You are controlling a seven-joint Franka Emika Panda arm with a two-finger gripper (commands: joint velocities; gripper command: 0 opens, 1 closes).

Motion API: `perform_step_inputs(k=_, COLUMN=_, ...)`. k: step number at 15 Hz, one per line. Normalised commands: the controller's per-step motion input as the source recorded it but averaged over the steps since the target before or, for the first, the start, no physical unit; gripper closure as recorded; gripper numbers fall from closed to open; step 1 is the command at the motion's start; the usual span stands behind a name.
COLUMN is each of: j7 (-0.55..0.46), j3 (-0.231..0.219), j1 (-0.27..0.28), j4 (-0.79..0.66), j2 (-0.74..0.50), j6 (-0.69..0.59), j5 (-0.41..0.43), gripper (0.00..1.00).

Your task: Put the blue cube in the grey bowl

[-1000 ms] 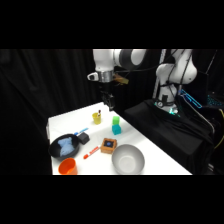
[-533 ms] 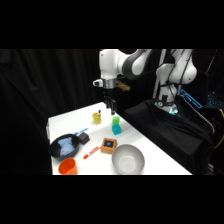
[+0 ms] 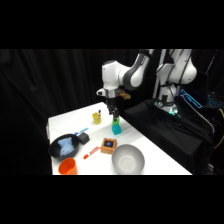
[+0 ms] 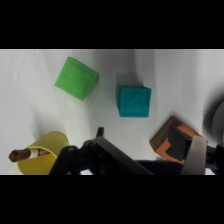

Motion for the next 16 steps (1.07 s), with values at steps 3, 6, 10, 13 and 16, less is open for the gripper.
perform_step_inputs(k=3, j7=-0.14, j3=0.033, j1=-0.049, j4=0.0, j2=0.2, j6=0.29, j5=0.12, gripper=0.0)
perform_step_inputs(k=6, j7=-0.1, j3=0.061, j1=-0.045, j4=-0.02, j2=0.16, j6=0.29, j5=0.101, gripper=0.0)
perform_step_inputs(k=10, j7=-0.09, j3=0.092, j1=-0.052, j4=-0.03, j2=0.14, j6=0.26, j5=0.124, gripper=0.0)
perform_step_inputs(k=13, j7=-0.08, j3=0.113, j1=-0.055, j4=-0.05, j2=0.1, j6=0.24, j5=0.132, gripper=0.0)
perform_step_inputs(k=16, j7=-0.08, j3=0.114, j1=-0.06, j4=-0.05, j2=0.09, j6=0.24, j5=0.134, gripper=0.0)
